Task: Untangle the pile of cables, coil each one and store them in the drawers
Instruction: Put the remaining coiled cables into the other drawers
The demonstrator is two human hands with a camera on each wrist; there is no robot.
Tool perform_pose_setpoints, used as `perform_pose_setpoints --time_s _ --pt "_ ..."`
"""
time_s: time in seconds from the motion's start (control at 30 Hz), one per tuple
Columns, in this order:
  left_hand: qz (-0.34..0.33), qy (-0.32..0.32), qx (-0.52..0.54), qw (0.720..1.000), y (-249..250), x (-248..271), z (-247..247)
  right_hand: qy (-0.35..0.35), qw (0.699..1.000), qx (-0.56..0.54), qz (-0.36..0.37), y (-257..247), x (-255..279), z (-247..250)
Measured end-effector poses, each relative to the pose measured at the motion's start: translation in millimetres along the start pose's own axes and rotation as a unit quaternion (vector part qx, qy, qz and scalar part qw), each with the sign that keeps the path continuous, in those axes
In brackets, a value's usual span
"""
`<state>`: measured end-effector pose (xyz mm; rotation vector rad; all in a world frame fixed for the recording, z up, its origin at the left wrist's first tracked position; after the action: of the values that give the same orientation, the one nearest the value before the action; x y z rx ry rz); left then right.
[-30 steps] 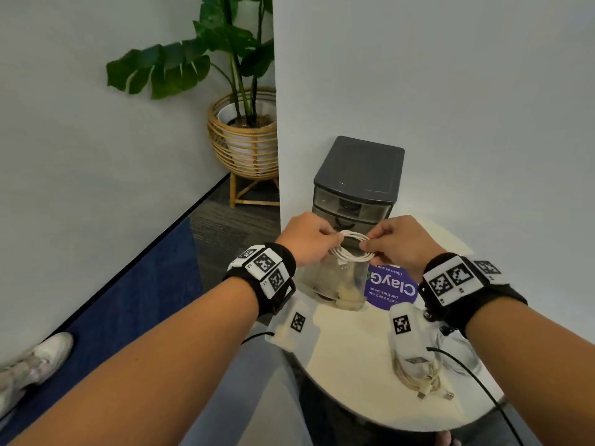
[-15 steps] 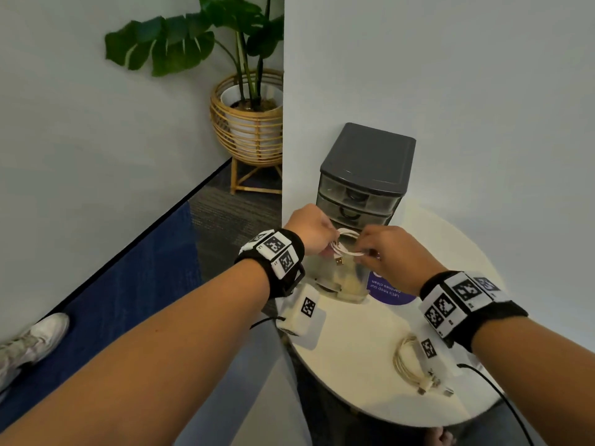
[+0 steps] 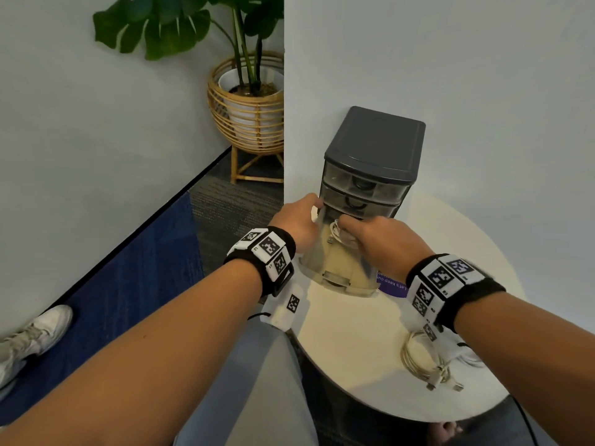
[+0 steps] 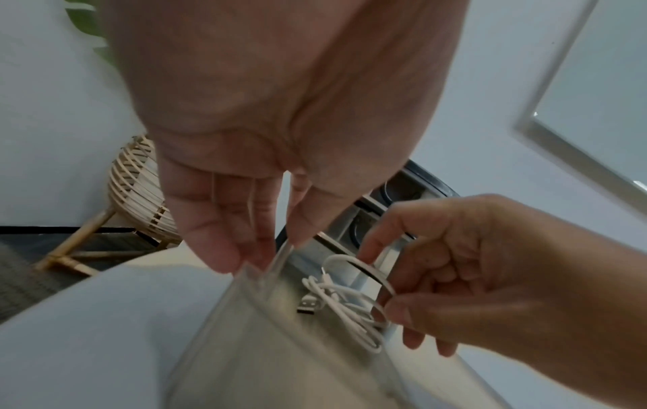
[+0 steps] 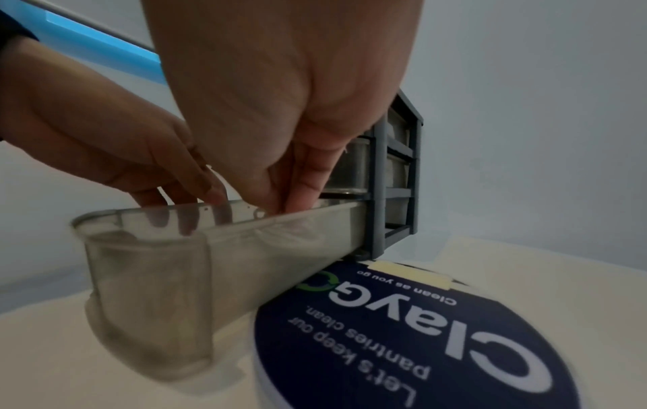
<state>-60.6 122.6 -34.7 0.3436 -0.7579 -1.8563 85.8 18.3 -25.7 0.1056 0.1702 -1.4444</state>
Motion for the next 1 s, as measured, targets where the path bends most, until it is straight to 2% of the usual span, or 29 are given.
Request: perform_pose_setpoints --time_s 0.07,0.2,0.37,0.53,0.63,0.73,1.0 --pt "-0.004 0.002 0.000 1.000 -2 -1 -1 -0.014 0.998 0.046 0.035 -3 0 3" --pt "-0.018 0.017 -0.023 0.999 -7 -2 -2 0.009 0.990 0.121 0.076 -8 -4 5" --pt "-0.024 0.019 -0.024 0.999 -9 -1 -3 -0.048 0.980 0.172 0.092 -11 -10 12" --pt "-0.030 0.025 -0.029 0.999 -7 -1 -4 -0.009 0.982 0.169 0.077 -17 -9 14" --pt "-0.036 0.029 -0.027 0.999 -5 2 -3 0.018 0.985 0.139 0.106 -19 -7 16" --pt "-0.050 0.030 -0.032 0.998 -4 2 -4 -0.035 0.983 0.133 0.121 -18 -5 14" --pt "-0.046 0.026 -0.007 0.999 -10 -2 -11 -0.109 0.981 0.149 0.054 -19 -11 8"
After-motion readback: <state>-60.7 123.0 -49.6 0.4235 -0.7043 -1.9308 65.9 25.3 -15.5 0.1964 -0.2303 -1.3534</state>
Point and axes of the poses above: each hand's wrist, its own x-axis away from the middle knuckle, its own z-axis out of the back of the hand, y = z × x, the point moved 2 cm from there along -x, towards the middle knuckle, and after that the axes turned 14 degrees about y, right-handed, at the moved point
